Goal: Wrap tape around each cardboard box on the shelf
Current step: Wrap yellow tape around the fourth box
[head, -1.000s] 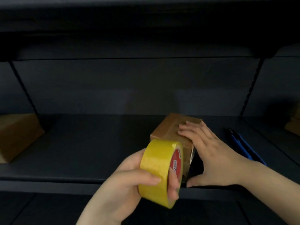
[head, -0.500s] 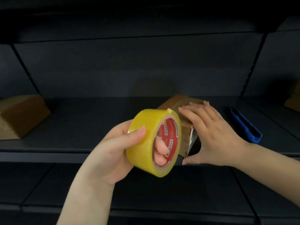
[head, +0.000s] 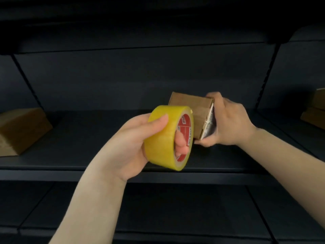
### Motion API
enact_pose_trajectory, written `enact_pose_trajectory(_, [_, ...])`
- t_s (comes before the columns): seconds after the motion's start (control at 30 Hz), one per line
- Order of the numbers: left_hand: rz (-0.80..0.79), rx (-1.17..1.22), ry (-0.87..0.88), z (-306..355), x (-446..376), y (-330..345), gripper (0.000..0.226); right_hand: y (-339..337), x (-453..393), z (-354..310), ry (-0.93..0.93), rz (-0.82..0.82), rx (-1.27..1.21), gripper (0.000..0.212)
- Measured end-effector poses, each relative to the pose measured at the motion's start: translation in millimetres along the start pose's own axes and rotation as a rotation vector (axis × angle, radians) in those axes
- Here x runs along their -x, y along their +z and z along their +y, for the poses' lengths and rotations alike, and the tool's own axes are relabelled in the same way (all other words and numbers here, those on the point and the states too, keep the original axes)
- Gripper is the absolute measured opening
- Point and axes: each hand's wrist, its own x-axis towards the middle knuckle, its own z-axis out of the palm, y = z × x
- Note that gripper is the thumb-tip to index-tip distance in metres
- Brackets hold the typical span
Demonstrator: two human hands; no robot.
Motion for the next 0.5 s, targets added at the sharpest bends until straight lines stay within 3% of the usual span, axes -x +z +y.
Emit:
enact_pose_trajectory(0.17, [0.016,-0.026,0.027,6.5,-14.1,10.2,0.025,9.5,-7.5,16.9,0.095,0.044,-0.121,0.097])
enact_pose_trajectory(0.33, [-0.029,-0.086,-0.026,-0.8,-18.5,17.0,0.028,18.7,-10.2,36.4,0.387,-0.022,-0.558,0.112])
enact_pose_trajectory(0.5, [0.115,-0.035,-0.079,-21.2,-24.1,28.5,0.034,32.8,-10.2,36.5,0.541,-0.058,-0.767,0.084])
